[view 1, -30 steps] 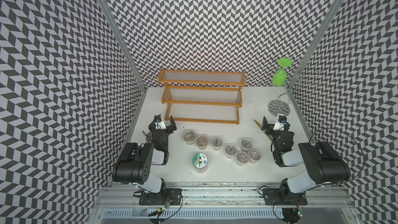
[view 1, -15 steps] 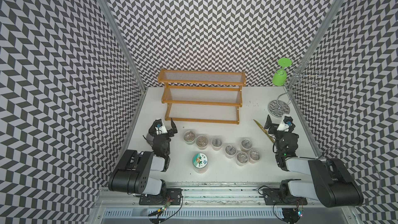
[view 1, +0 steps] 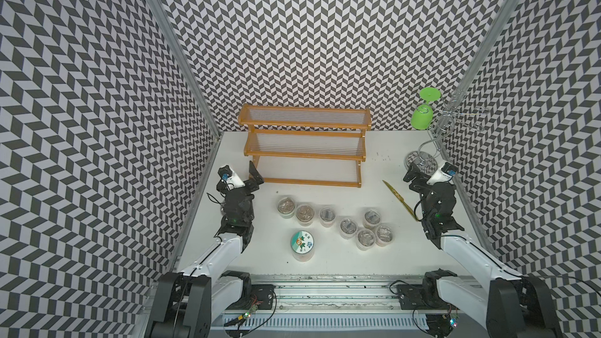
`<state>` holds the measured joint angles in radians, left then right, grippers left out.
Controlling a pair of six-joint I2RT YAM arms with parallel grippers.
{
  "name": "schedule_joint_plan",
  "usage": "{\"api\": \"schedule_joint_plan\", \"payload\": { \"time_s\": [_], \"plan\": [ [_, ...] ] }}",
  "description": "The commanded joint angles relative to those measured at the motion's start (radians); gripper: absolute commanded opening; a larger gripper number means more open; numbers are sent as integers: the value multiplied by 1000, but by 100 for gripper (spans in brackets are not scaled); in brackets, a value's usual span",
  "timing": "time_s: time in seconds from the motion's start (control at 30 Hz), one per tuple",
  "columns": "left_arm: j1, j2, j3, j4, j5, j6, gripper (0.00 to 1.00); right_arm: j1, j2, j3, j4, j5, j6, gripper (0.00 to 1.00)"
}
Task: Place the seed container on the shelf
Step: Adjust the shelf at the center of the board.
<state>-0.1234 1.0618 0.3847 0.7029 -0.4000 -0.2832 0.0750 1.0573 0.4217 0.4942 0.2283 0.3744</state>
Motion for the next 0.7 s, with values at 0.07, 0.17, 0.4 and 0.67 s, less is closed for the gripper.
{"api": "schedule_joint_plan", "payload": {
  "time_s": [0.07, 0.17, 0.4, 0.67],
  "plan": [
    [16, -70, 62, -277, 130, -278, 99, -7, -31, 35, -72, -448, 69, 100],
    [37, -66, 64, -215, 394, -251, 100, -5, 7, 53, -35, -654, 83, 100],
    [17, 58, 206, -326, 605, -201, 99, 108, 216, 275, -181, -579, -8, 92],
    [-33, 86, 281, -441, 578, -134, 100, 171, 470, 561, -380, -418, -47, 89]
  ]
}}
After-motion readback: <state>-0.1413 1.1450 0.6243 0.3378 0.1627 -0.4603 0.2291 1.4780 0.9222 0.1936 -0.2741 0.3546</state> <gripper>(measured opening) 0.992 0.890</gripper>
